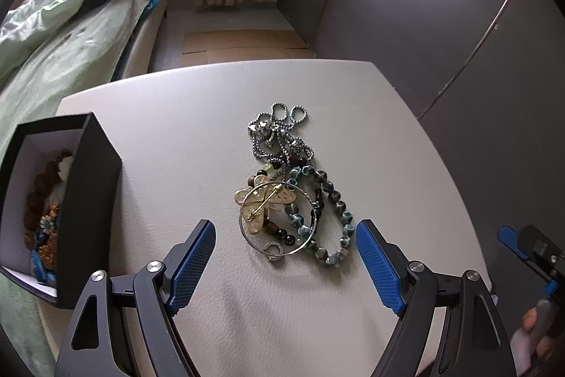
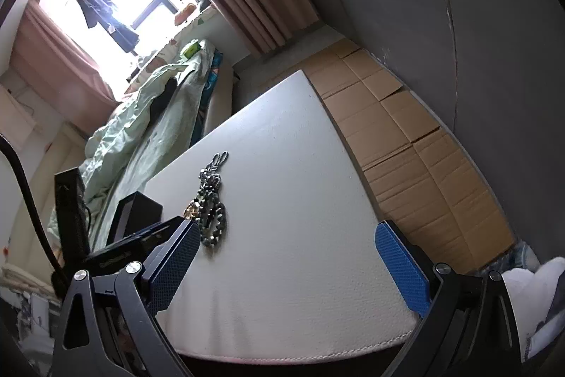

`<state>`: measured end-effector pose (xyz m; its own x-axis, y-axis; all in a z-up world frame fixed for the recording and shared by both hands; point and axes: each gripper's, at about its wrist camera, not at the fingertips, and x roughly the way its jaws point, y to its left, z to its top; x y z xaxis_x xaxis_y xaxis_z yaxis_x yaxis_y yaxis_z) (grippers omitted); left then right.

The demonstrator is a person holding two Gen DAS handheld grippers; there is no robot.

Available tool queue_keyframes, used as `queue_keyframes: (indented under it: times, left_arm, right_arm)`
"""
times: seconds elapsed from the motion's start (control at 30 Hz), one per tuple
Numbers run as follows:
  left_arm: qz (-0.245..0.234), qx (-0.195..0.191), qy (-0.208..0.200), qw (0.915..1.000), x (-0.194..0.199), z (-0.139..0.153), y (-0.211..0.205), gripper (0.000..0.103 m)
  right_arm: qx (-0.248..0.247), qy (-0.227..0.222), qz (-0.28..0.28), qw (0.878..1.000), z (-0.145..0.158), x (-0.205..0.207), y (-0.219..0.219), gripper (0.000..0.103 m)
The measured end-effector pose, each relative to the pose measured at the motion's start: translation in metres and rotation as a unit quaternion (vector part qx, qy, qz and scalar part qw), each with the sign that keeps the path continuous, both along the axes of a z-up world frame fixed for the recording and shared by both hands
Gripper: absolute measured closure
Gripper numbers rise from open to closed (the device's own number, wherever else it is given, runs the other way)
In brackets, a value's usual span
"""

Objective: Organize jewelry
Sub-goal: 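Move the left tool to the silver hoop ring and grasp it, then carry the silver hoop over the box with left tool while right grasps dark bead strand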

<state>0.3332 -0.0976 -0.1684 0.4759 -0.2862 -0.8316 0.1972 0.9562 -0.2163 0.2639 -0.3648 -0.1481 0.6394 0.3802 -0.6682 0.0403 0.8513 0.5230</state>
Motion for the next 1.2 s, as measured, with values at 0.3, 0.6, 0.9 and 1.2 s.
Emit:
queue_keyframes:
  times: [0.3,0.6,0.9,1.2]
  left_arm:
    - [0.017,0.011,-0.003,0.9998,0.008,-0.015,-0.003,0.021]
    - [0.008,0.018,0.000,0.9998,0.011,-0.011,0.003,0.051]
    - [0.010,-0.002,-0.024,0.9997,0.003,0.019,0.023,0.051]
    - [0.027,-0.019,-0.047,0.9984,-0.009,0.046,0.049,0.051]
  right_arm:
    - [-0.007,0.003,0.013,1.000,-0.004,0.005,0.008,0.005]
    - [-0.018,0.024,0.044,0.999,-0.020,0.018,0.030,0.023]
    - [-0.031,0.030,0.079,0.996,-0.023,0.034,0.058,0.030]
    - [-0.080,0.042,0.123,0.988,-0.027,0.055,0.097,0.040]
